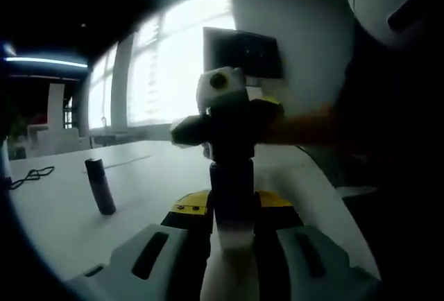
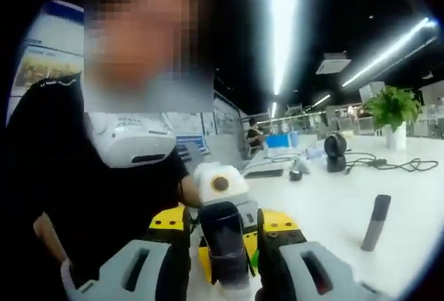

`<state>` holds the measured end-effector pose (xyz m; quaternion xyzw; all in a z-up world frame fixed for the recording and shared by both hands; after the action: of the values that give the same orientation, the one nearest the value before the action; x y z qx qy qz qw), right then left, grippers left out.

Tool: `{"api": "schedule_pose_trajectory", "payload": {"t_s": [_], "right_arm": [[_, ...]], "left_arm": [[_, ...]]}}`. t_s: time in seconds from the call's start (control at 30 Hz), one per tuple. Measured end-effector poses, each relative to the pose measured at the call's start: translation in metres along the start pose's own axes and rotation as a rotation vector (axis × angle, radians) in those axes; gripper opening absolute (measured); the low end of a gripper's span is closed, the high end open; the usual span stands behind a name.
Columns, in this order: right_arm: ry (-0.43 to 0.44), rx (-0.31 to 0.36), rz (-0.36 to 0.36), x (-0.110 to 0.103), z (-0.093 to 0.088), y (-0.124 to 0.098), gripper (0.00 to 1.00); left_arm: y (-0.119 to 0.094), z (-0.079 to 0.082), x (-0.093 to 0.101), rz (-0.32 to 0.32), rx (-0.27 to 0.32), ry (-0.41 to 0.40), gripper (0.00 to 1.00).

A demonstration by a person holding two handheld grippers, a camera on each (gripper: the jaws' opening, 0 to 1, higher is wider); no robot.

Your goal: Pick up cosmetic bottle twist off cap place on table pick up cap screw tight cap place on table

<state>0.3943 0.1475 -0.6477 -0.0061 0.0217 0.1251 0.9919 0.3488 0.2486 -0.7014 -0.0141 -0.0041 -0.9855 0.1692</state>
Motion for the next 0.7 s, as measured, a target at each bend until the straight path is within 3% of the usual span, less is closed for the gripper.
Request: {"api": "schedule_pose_trajectory", "payload": {"t_s": [0.23,0.33,0.7], "right_arm": [[0.000,0.007,0.034,0.0023,-0.0016,0.0014,0.17],[-0.031,0.014,0.033,0.0012,-0.0016,0.0017,0.16],[-0.084,0.000,-0.087,-0.0066,-0.0009,-0.0004,0.15]], "left_arm": [[0.0004,0.0001,-0.0004,0.007,0.000,0.005,0.13],[0.0004,-0.0001,-0.0011,0.011,0.000,0.006,0.13],[0.0007,-0.0010,-0.0018,0.013,-0.004,0.010,0.13]]}}
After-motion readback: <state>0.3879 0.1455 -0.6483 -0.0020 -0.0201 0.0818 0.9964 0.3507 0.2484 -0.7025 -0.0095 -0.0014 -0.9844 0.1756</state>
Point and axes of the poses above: the point that each gripper's makers call its tool centre point, and the gripper's own axes: y roughly forward along the fingers, x roughly to its right, z roughly out of its top, the point moved 7 cm from there along -y, roughly backward along the fingers, and after that the axes turned 6 degrees about -y, right-handed, at the moved point
